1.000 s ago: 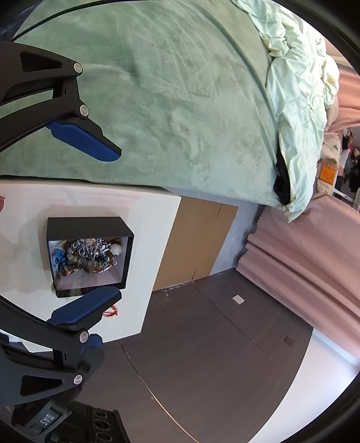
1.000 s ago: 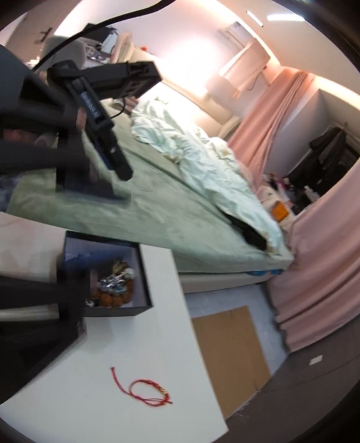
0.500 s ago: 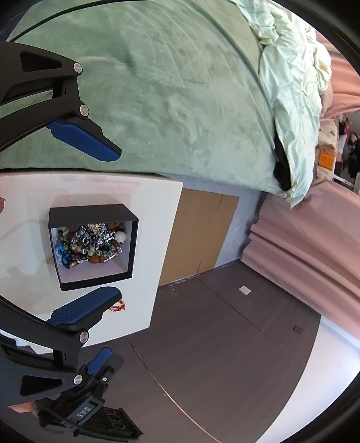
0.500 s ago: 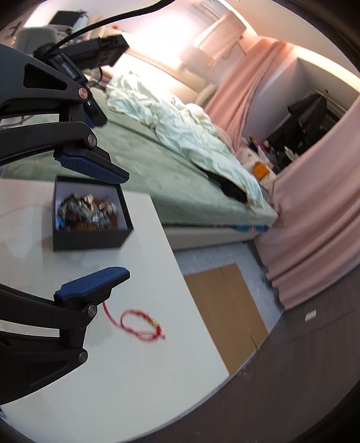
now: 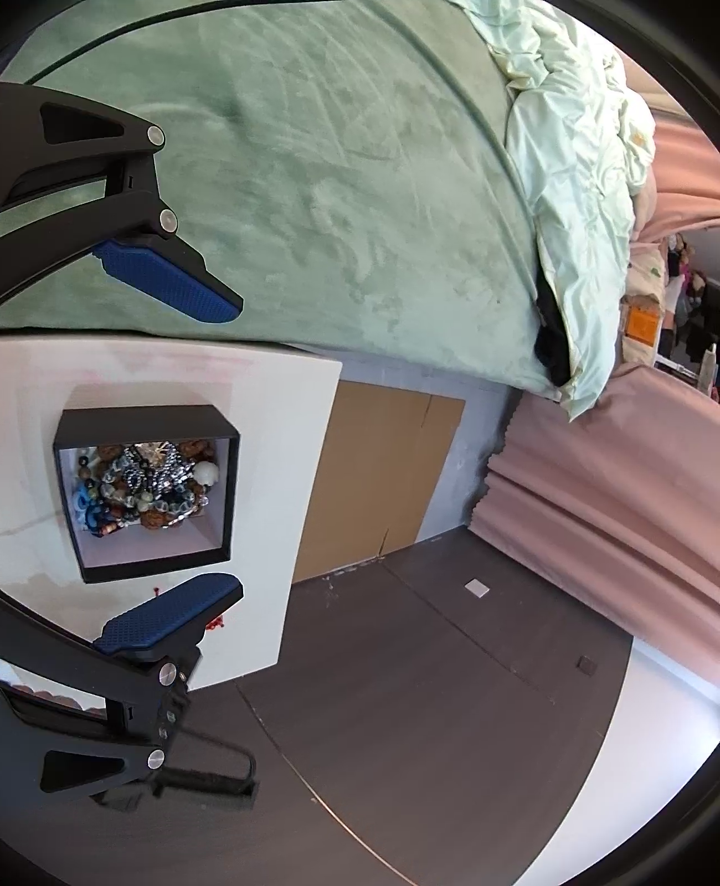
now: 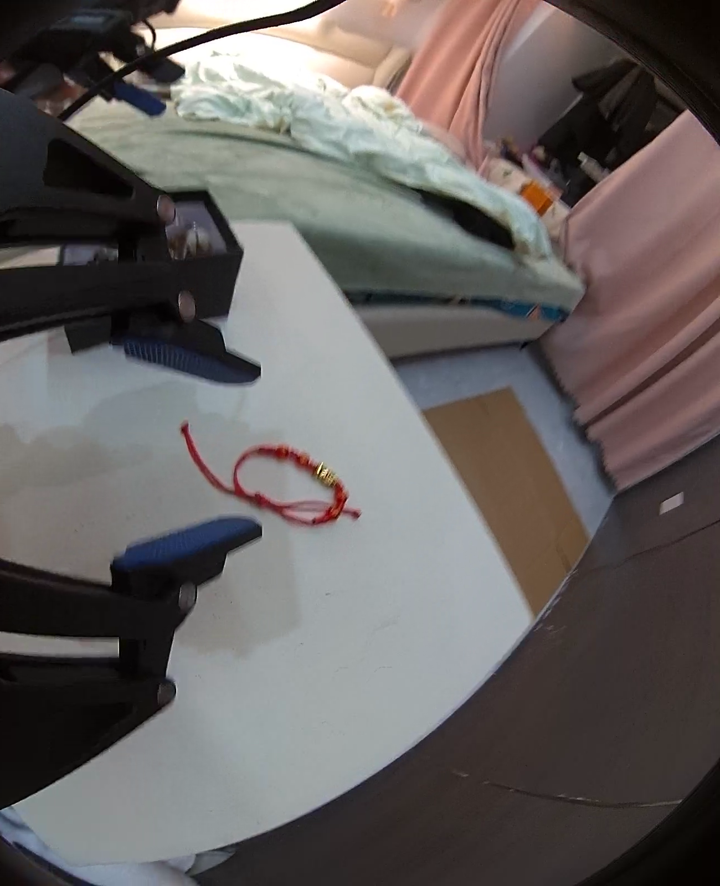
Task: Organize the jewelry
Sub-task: 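Grasp the red cord bracelet with the right gripper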
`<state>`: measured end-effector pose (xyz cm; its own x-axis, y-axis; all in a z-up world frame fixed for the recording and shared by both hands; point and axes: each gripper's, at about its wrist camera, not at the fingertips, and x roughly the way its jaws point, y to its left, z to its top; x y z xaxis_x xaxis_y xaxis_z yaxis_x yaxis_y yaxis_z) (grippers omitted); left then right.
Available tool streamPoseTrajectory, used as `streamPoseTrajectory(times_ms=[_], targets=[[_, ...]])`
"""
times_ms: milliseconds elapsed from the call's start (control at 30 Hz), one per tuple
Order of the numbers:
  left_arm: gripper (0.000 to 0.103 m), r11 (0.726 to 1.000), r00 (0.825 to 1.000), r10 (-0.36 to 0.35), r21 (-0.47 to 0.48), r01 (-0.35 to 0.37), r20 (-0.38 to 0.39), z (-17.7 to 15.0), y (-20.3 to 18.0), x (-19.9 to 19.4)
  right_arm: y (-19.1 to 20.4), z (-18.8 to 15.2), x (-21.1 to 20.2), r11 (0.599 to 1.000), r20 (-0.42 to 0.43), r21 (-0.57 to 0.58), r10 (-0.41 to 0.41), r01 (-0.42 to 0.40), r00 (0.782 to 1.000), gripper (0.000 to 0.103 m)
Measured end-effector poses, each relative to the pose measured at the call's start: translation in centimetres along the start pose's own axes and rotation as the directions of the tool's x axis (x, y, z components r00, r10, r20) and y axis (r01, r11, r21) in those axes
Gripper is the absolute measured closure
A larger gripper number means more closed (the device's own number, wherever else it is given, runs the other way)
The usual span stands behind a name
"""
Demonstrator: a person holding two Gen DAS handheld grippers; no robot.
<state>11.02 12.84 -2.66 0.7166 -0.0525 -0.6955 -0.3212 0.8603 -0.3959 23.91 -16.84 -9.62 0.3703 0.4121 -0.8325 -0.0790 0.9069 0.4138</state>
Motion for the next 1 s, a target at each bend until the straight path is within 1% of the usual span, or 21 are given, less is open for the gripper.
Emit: streamPoseTrajectory(times_ms=[33,200,300,367,433,500,533,567,600,633,733,800,867,933,1000], targets=[[0.011,1.000,1.000,0.003,0.003,-0.003,0.003,0.1,-0.1,0.1,-0.2,0.1,0.7,1.000,-0.013,0.010,-0.018,0.018,1.000,0.071],[0.011,1.000,1.000,0.010,0.015,-0.010,0.006,0.6,-0.4,1.1,-0.5,0.5,3.0,0.993,-0.039,0.010,-0.116,0.117,0.992,0.075],[0.013,1.000,1.000,0.005,0.013,-0.005,0.003,0.8,-0.5,1.6,0.2,0.7,3.0,0.988,-0.022,-0.013,-0.153,0.152,0.988,0.076],[0.015,1.000,1.000,0.003,0.011,-0.003,0.001,0.9,-0.6,1.9,1.0,0.6,3.1,0.979,-0.007,-0.055,-0.198,0.198,0.980,0.076],[0.018,1.000,1.000,0.004,0.009,-0.004,0.001,1.0,-0.6,2.1,1.9,0.4,3.4,0.960,0.005,-0.112,-0.258,0.257,0.966,0.076],[0.018,1.000,1.000,0.002,0.008,-0.002,0.000,1.0,-0.6,2.1,2.9,0.0,3.5,0.930,0.026,-0.179,-0.323,0.322,0.946,0.075],[0.018,1.000,1.000,0.001,0.007,-0.001,0.000,1.0,-0.6,2.1,3.5,-0.4,3.6,0.908,0.043,-0.221,-0.355,0.355,0.934,0.077],[0.018,1.000,1.000,-0.002,0.005,0.002,-0.001,1.0,-0.5,2.0,3.8,-0.6,3.7,0.902,0.050,-0.247,-0.354,0.355,0.934,0.080],[0.018,1.000,1.000,-0.004,0.002,0.004,-0.002,1.0,-0.4,1.9,4.1,-0.8,3.7,0.893,0.055,-0.272,-0.357,0.358,0.932,0.088],[0.018,1.000,1.000,-0.005,-0.002,0.005,-0.002,1.1,-0.4,1.8,4.3,-0.9,3.6,0.888,0.059,-0.287,-0.358,0.359,0.932,0.094],[0.018,1.000,1.000,-0.011,-0.015,0.011,0.006,1.0,-0.1,1.2,4.2,-1.0,3.2,0.889,0.058,-0.289,-0.355,0.356,0.933,0.096],[0.018,1.000,1.000,-0.010,-0.013,0.010,0.005,0.7,-0.2,1.0,3.9,-1.1,2.8,0.899,0.047,-0.281,-0.338,0.337,0.940,0.096],[0.018,1.000,1.000,-0.002,-0.006,0.002,0.005,0.4,-0.3,0.9,3.4,-1.1,1.9,0.918,0.038,-0.261,-0.298,0.297,0.954,0.096],[0.018,1.000,1.000,0.013,0.002,-0.013,0.007,0.0,-0.6,0.9,3.2,-1.3,0.9,0.931,0.046,-0.246,-0.267,0.270,0.963,0.096],[0.018,0.999,0.999,0.039,0.007,-0.039,0.009,-0.6,-0.9,1.0,2.7,-1.2,-0.9,0.949,0.059,-0.226,-0.213,0.221,0.975,0.096]])
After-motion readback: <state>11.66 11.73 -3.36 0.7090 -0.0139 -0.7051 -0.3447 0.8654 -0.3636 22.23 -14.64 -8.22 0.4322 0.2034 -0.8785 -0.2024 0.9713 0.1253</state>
